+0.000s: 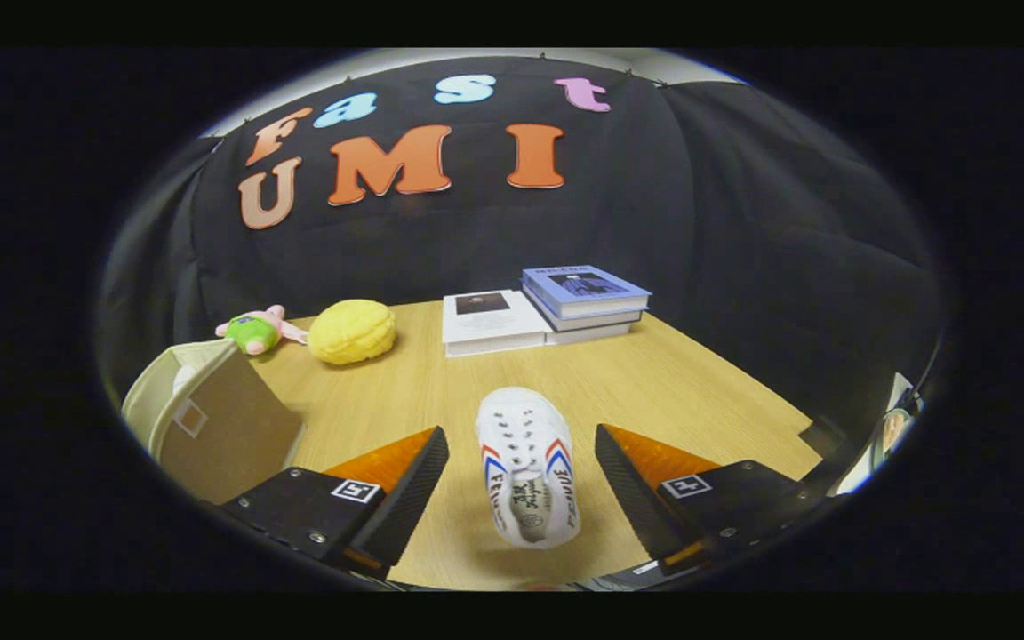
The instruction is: Open the storage box then place both shoes into the box .Put the left shoe in first, then the right shoe, with the right side of both shoes facing outward in a uniform manner.
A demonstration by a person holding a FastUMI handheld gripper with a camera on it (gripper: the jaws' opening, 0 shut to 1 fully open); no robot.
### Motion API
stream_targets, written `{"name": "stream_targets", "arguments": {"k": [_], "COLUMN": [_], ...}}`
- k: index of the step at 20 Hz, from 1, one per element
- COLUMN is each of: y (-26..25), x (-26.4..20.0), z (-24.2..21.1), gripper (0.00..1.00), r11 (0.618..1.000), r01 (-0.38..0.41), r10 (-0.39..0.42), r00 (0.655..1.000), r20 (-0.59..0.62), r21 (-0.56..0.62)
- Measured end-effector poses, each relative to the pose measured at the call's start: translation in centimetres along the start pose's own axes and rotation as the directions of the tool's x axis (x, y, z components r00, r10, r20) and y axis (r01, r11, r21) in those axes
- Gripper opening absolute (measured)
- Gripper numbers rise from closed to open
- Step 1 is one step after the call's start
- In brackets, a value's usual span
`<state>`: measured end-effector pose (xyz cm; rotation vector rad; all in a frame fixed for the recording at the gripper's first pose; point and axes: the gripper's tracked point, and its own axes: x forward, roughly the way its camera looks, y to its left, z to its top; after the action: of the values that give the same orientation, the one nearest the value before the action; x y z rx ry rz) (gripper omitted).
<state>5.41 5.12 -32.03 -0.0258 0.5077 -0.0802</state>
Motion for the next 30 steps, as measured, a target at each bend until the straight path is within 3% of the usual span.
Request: {"name": "stream_targets", "arguments": {"k": [9, 15, 19, 22, 25, 27, 30], "y": [-2.8, -2.5, -1.2, -0.9, -1.2, -1.4, -1.8], "x": [3.0, 4.2, 4.6, 4.7, 4.8, 4.7, 4.3], "z": [-5.0, -6.6, -7.4, -7.4, -7.1, -7.0, -6.7], "gripper": [0.99, 0.86, 0.63, 0.32, 0.21, 0.06, 0.02], "r11": [0.999, 0.997, 0.985, 0.987, 0.99, 0.987, 0.982], "r01": [0.029, -0.003, -0.064, -0.059, -0.019, 0.001, 0.041], "r10": [-0.026, 0.015, 0.089, 0.081, 0.037, 0.019, -0.019], "r00": [0.993, 0.988, 0.983, 0.986, 0.991, 0.992, 0.993], "r20": [-0.117, -0.154, -0.159, -0.145, -0.128, -0.122, -0.119], "r21": [0.025, 0.075, 0.157, 0.152, 0.139, 0.162, 0.182]}}
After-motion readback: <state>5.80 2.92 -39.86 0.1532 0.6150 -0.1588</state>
